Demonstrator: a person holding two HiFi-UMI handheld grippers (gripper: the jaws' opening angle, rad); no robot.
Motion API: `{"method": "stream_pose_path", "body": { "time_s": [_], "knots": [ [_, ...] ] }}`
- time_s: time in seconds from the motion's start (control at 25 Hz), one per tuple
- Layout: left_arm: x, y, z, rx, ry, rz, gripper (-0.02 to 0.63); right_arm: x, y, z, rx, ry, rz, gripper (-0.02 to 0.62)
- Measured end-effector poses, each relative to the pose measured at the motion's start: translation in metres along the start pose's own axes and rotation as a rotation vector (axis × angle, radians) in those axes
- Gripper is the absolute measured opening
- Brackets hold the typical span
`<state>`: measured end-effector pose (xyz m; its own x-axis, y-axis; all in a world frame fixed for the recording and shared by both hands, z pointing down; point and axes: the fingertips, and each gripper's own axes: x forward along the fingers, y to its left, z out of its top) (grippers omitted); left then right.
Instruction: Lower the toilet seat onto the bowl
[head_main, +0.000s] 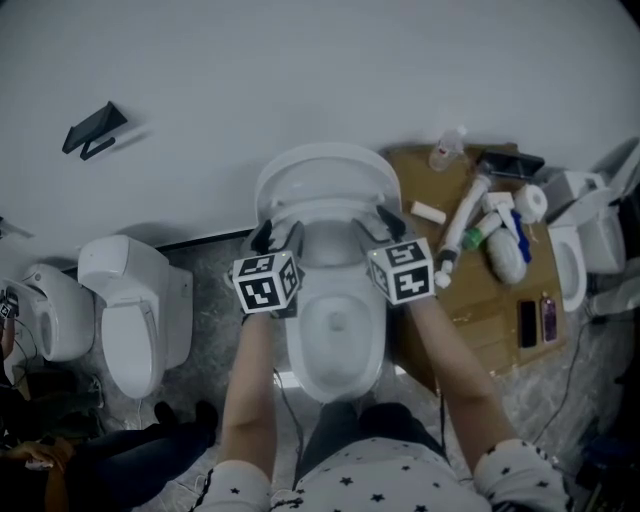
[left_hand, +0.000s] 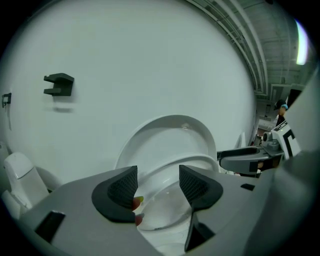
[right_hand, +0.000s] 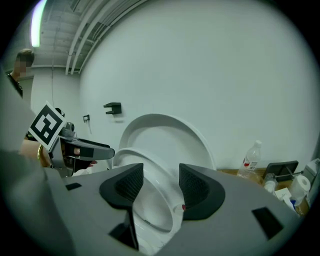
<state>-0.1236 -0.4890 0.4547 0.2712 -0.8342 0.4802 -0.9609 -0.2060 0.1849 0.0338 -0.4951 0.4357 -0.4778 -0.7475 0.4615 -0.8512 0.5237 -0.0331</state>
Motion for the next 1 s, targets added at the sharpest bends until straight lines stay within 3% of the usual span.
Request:
{"method": "stream_pose_path", "body": {
  "time_s": [0.44, 1.0],
  "knots": [
    [0.030, 0.013, -0.004, 0.032, 0.046, 0.001, 0.262, 0.034, -0.009, -0.008, -0.007, 0.036, 0.003, 0.224],
    [0.038, 0.016, -0.007, 0.009, 0.050, 0.003, 0.256, 0.039, -0.016, -0.013, -0.017, 0.043, -0.001, 0.218]
  ]
}}
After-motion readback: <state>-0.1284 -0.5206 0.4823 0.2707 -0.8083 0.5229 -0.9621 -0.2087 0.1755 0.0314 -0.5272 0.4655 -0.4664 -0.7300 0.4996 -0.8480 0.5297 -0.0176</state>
